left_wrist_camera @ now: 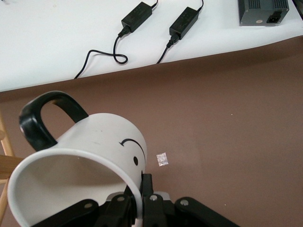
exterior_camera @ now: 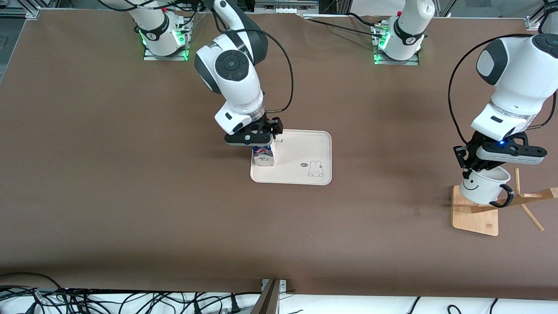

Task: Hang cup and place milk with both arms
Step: 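Hang the mug on a stand peg while the right gripper reaches the carton, then grasp the milk carton with the right gripper and lift it off the tray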

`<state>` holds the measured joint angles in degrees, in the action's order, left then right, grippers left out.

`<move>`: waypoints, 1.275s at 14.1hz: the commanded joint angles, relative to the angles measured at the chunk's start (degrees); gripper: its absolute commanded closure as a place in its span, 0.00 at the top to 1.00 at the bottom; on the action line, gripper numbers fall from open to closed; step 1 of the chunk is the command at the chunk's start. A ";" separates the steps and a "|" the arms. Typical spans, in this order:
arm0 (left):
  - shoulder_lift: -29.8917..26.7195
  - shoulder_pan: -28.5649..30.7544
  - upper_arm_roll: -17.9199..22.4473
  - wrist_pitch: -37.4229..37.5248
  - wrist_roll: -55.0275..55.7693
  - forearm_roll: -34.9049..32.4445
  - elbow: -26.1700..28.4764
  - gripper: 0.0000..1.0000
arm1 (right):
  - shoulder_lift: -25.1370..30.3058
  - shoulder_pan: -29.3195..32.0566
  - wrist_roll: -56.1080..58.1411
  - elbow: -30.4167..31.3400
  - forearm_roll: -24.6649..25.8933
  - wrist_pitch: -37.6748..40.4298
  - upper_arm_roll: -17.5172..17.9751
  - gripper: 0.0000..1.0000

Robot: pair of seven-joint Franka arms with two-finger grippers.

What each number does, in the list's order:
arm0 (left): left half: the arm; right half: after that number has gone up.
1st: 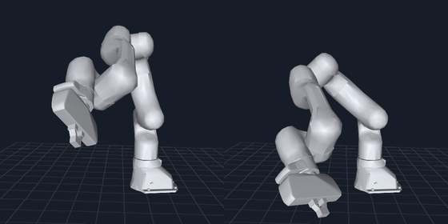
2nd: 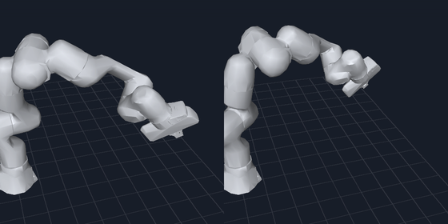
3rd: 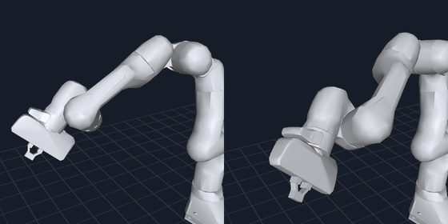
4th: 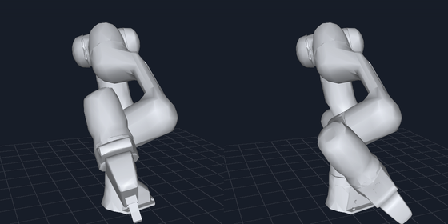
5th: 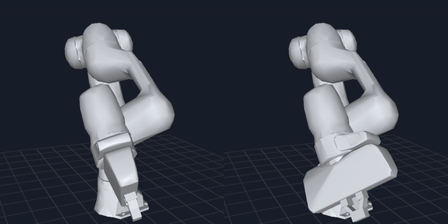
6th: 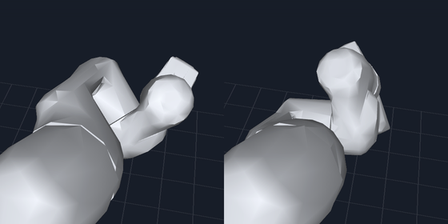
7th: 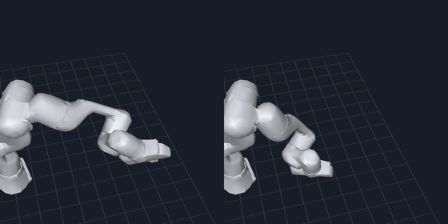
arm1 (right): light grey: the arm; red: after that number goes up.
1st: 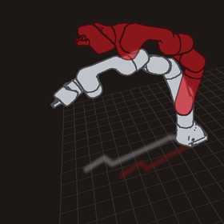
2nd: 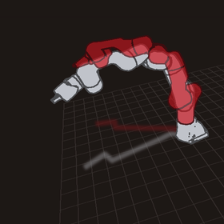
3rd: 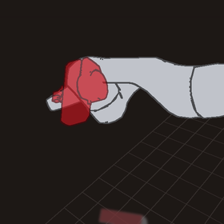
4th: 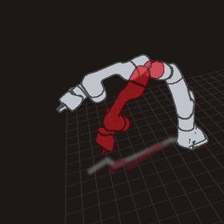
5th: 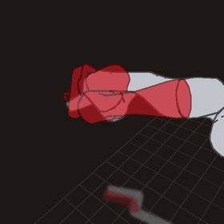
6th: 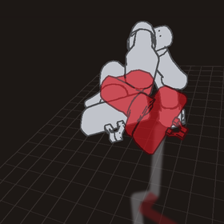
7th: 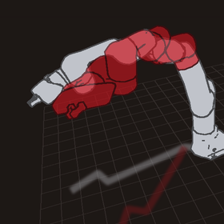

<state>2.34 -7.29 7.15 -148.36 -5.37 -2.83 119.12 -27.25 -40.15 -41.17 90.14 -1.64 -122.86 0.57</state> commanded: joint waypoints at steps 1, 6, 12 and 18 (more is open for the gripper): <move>-1.99 2.27 -0.47 0.35 -0.87 0.71 1.47 0.00 | -0.87 -0.55 1.44 -0.67 0.93 -0.96 -0.57 1.00; -1.55 3.16 -0.47 0.09 -3.59 1.95 1.38 0.00 | -3.25 -0.63 1.53 -0.40 0.94 -5.37 -0.57 1.00; 0.56 4.39 -0.38 -2.90 -7.02 2.13 0.68 0.00 | -3.43 -0.63 1.27 -0.32 0.76 -4.93 -0.49 0.59; 1.61 5.26 -0.30 -3.08 -12.64 7.22 0.50 0.00 | 0.24 -0.81 1.44 -0.58 0.59 -0.29 -0.40 0.42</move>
<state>3.84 -2.77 7.24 -150.62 -14.40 1.91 119.66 -30.21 -40.31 -39.87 89.79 -1.59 -126.28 0.45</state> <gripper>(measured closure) 0.934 0.577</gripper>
